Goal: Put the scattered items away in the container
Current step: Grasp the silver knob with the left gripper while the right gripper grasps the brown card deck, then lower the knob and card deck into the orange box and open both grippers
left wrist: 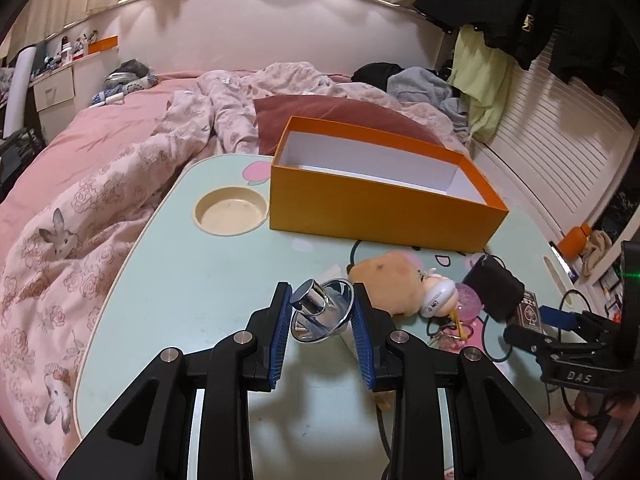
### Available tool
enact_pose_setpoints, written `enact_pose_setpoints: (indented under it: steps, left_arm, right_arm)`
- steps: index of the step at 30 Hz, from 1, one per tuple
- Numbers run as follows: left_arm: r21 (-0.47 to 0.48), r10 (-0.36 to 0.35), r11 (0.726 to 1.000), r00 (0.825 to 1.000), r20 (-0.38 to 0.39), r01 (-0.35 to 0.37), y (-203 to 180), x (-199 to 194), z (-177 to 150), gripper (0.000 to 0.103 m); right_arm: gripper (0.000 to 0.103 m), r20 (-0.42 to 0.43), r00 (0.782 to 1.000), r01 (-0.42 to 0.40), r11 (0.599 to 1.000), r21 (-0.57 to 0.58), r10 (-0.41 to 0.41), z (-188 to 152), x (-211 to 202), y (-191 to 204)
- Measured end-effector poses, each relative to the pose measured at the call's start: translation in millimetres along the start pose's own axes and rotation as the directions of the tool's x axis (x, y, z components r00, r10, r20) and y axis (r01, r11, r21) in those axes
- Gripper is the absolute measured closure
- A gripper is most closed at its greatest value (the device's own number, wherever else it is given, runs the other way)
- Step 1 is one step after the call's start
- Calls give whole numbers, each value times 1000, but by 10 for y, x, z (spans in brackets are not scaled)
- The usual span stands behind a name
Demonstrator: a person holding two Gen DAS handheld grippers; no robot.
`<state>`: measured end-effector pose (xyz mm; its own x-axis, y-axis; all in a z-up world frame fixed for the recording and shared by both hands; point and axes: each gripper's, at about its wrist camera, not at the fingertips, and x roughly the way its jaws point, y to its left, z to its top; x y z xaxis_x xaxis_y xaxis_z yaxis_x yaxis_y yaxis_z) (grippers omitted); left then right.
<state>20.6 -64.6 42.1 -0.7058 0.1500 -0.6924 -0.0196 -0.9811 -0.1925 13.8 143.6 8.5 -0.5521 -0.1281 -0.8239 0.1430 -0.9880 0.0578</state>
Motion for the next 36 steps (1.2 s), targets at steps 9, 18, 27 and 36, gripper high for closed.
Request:
enact_pose_setpoints:
  steps: [9,18,27,36]
  left_arm:
    - [13,-4,1000,1000,21,4,-31,-47,125,72]
    - [81,-53,995,998,34,50,-218,69,707,72]
    - [93,-54,994,992,-111,65,-409,809,1248,72]
    - [-42,-62,998,976,-207,55,-210,1246,1360,63]
  right_arm:
    - [62,102,994,-47,999,28,43,-115,-270,-265]
    - [62,214,965,-157,987,19,149,484,-504,-342]
    - [62,128,958,-260,966,1,257,1369,2,-173]
    - [61,63,984,-168,985,35,165,1634,533,-79]
